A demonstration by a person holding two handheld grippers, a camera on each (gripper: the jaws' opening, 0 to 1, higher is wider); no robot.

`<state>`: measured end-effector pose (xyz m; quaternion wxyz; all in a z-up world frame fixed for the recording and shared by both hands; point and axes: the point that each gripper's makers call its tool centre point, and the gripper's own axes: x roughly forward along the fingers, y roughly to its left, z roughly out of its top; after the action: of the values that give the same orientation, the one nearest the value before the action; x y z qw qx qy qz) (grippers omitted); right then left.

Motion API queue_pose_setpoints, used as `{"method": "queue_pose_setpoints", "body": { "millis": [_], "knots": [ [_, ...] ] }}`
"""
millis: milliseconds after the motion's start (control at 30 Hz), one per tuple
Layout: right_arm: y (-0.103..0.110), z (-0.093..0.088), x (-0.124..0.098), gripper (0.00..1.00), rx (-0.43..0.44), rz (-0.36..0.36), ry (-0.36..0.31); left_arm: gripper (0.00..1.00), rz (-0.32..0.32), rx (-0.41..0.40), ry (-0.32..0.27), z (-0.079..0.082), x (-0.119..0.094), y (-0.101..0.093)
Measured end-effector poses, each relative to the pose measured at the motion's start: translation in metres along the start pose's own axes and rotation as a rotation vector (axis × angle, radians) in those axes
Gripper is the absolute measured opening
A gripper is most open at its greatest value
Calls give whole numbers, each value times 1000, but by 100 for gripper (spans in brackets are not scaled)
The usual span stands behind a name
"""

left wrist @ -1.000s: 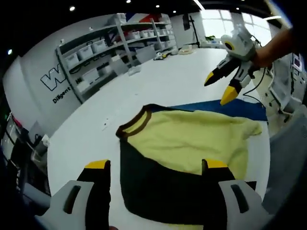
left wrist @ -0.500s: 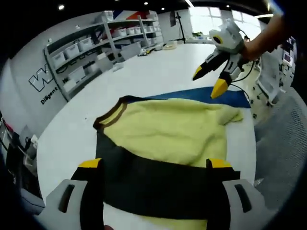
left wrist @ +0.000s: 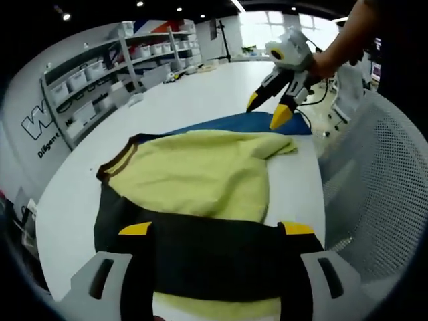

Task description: Fold the garment on the visible template until the final outline fits inside the template.

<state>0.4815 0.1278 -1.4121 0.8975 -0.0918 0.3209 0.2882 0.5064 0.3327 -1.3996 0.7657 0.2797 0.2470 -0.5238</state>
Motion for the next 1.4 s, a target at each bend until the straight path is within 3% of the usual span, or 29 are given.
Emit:
{"method": "queue_pose_setpoints", "body": {
  "millis": [400, 467, 700, 867, 1067, 1200, 1300, 1400],
  "knots": [
    [5, -24, -17, 46, 14, 8, 10, 60, -68, 28, 0, -9, 1, -29],
    [6, -27, -19, 46, 12, 9, 17, 58, -86, 74, -1, -9, 1, -35],
    [17, -47, -33, 43, -65, 36, 56, 48, -134, 90, 10, -12, 2, -49],
    [20, -56, -39, 42, -56, 38, 64, 40, -154, 108, -4, -7, 5, -57],
    [23, -67, -46, 40, -92, 46, 79, 27, -201, 119, 23, -14, 10, -74],
    [22, -72, -49, 38, -104, 49, 91, 25, -213, 145, 60, -21, 16, -81],
    [22, -78, -51, 37, -176, 58, 111, 24, -217, 163, 71, -22, 19, -83],
    [21, -81, -52, 35, -194, 63, 125, 19, -217, 159, 65, -20, 21, -83]
  ]
}}
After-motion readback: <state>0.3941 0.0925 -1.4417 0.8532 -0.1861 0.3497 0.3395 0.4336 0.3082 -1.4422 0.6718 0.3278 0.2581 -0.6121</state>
